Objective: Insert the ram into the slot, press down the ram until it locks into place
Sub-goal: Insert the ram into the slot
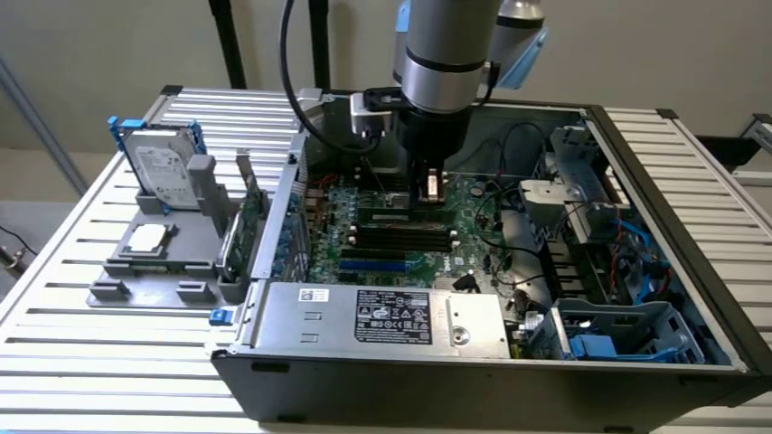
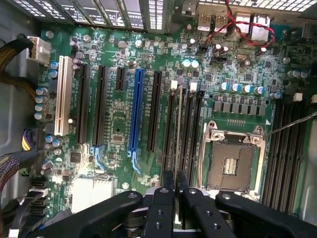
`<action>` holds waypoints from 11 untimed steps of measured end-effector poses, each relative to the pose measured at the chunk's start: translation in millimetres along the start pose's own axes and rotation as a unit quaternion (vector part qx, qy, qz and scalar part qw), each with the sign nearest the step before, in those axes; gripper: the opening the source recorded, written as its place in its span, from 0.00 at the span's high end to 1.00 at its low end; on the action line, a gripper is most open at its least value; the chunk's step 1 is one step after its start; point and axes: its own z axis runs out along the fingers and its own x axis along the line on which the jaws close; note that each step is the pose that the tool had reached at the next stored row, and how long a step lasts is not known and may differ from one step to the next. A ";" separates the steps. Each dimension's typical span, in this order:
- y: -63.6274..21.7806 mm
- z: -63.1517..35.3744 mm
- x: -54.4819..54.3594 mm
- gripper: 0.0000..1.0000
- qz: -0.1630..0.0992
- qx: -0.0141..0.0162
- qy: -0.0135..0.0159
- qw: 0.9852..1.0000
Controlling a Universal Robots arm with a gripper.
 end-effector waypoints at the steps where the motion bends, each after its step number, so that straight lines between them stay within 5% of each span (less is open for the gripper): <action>1: 0.0 1.3 0.0 0.86 0.000 0.000 0.002 1.000; 7: -0.1 8.5 0.1 0.86 0.001 0.001 0.014 1.000; 11: -0.2 13.9 0.2 0.86 0.002 0.000 0.017 1.000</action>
